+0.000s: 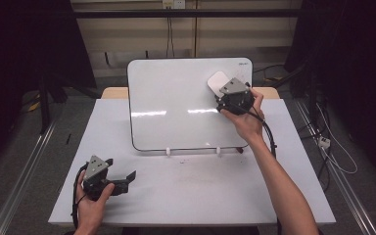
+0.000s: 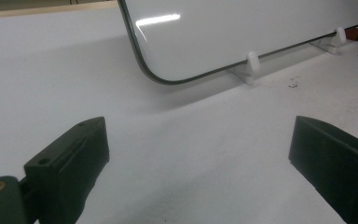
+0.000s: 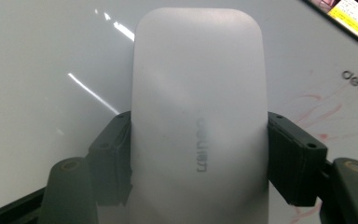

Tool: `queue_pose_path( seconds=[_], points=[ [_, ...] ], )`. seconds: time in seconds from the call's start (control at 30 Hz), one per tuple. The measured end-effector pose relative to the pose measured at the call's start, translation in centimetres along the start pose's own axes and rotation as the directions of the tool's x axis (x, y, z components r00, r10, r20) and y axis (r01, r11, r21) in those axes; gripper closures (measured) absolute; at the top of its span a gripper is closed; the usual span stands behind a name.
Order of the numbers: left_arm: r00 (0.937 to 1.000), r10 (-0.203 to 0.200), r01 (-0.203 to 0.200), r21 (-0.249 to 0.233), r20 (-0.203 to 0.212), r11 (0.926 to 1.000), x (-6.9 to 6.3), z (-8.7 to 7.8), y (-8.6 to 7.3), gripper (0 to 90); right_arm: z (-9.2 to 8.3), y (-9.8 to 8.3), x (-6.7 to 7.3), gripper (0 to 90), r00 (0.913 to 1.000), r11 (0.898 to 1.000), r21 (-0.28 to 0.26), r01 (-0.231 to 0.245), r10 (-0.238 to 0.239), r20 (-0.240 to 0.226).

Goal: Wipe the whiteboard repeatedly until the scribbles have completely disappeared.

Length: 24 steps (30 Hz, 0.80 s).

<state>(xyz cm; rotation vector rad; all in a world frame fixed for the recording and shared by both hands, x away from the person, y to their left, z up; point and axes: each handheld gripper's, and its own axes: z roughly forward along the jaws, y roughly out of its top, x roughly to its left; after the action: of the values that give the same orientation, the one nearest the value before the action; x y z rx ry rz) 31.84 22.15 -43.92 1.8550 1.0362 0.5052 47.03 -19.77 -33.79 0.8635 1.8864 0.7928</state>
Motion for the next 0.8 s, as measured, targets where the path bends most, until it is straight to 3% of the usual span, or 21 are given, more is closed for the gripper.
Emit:
queue_pose_path(
  seconds=[0.27, 0.43, 0.47, 0.5, 0.67, 0.8],
  points=[
    [1.0000, -0.002, 0.002, -0.002, 0.000, 1.0000, 0.0, -0.1, 0.0, 4.8, 0.1, 0.4, -2.4, 31.5, 0.9959, 0.996, 0.012, -0.084, 0.084, 0.035],
    [1.0000, -0.003, 0.003, -0.003, -0.003, 1.0000, 0.0, -0.1, 0.0, 4.7, 0.0, 0.3, -3.6, 31.5, 0.9838, 0.986, 0.029, -0.167, 0.164, 0.072],
    [1.0000, -0.002, 0.002, -0.003, -0.002, 1.0000, 0.0, -0.1, 0.0, 4.7, -0.1, 0.2, -3.8, 31.5, 0.9824, 0.986, 0.037, -0.164, 0.160, 0.097],
    [1.0000, -0.003, 0.003, -0.004, -0.001, 1.0000, 0.1, -0.1, 0.0, 4.7, -0.2, 0.1, -4.0, 31.5, 0.9814, 0.984, 0.037, -0.173, 0.169, 0.091],
    [1.0000, -0.001, 0.001, -0.003, -0.003, 1.0000, 0.1, -0.2, 0.0, 4.7, -0.5, -0.5, -4.0, 31.6, 0.9656, 0.971, 0.054, -0.233, 0.225, 0.131],
    [1.0000, -0.003, 0.003, -0.002, -0.002, 1.0000, 0.0, -0.1, 0.0, 4.7, -0.8, -1.4, -3.0, 31.6, 0.9711, 0.971, 0.093, -0.220, 0.208, 0.116]
  ],
)
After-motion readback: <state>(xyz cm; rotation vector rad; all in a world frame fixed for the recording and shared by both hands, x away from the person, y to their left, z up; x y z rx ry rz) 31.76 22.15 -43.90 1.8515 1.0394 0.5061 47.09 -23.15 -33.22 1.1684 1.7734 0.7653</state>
